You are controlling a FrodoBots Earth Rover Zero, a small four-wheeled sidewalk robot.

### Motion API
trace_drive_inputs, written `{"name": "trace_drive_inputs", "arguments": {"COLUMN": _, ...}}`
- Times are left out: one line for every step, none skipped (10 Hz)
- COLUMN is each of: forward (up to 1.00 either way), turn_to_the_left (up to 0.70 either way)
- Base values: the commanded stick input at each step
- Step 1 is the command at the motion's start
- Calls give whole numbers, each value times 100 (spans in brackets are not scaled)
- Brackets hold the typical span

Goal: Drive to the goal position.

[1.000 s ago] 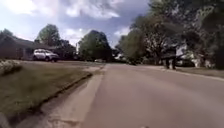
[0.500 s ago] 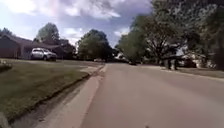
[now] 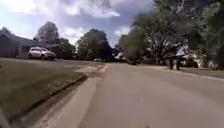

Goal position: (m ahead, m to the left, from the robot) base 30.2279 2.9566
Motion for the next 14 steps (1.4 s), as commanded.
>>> {"name": "trace_drive_inputs", "arguments": {"forward": 100, "turn_to_the_left": 0}}
{"name": "trace_drive_inputs", "arguments": {"forward": 100, "turn_to_the_left": 0}}
{"name": "trace_drive_inputs", "arguments": {"forward": 100, "turn_to_the_left": 0}}
{"name": "trace_drive_inputs", "arguments": {"forward": 100, "turn_to_the_left": 0}}
{"name": "trace_drive_inputs", "arguments": {"forward": 100, "turn_to_the_left": 0}}
{"name": "trace_drive_inputs", "arguments": {"forward": 100, "turn_to_the_left": 0}}
{"name": "trace_drive_inputs", "arguments": {"forward": 100, "turn_to_the_left": 0}}
{"name": "trace_drive_inputs", "arguments": {"forward": 100, "turn_to_the_left": 0}}
{"name": "trace_drive_inputs", "arguments": {"forward": 100, "turn_to_the_left": 0}}
{"name": "trace_drive_inputs", "arguments": {"forward": 100, "turn_to_the_left": -1}}
{"name": "trace_drive_inputs", "arguments": {"forward": 100, "turn_to_the_left": -2}}
{"name": "trace_drive_inputs", "arguments": {"forward": 100, "turn_to_the_left": -9}}
{"name": "trace_drive_inputs", "arguments": {"forward": 100, "turn_to_the_left": -27}}
{"name": "trace_drive_inputs", "arguments": {"forward": 100, "turn_to_the_left": -1}}
